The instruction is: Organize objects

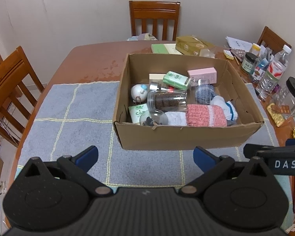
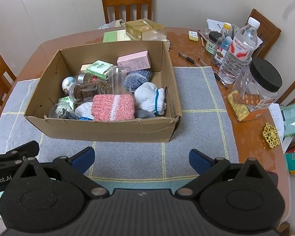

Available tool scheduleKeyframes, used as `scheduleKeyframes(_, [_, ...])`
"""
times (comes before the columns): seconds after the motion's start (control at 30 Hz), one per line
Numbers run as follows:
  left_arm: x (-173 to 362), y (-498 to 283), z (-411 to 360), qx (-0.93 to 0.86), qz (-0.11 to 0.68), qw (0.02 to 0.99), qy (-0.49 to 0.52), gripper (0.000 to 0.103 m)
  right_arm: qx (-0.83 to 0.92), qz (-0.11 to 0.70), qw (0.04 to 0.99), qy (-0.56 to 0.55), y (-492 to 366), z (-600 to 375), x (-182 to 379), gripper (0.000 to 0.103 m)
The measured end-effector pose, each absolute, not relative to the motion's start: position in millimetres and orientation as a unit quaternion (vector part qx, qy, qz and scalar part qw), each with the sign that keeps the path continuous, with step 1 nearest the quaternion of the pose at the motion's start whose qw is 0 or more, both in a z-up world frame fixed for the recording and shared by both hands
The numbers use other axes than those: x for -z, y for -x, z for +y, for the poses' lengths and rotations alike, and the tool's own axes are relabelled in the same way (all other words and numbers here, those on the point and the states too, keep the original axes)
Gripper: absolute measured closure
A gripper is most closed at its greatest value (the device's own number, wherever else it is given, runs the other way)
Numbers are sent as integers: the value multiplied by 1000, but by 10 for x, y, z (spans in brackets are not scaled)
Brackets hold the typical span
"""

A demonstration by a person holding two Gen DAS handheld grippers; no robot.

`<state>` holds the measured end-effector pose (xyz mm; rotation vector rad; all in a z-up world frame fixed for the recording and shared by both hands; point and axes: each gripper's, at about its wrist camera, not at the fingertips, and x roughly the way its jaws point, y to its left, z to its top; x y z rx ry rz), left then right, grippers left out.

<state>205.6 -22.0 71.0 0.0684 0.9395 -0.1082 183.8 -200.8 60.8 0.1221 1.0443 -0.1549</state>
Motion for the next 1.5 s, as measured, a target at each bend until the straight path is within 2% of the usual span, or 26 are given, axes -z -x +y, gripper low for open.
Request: scheduleKeyframes(1.5, [-691,-2143,-224,47,460,885,-46,1,79,500,860,-63,-1907,-2045,-578,0])
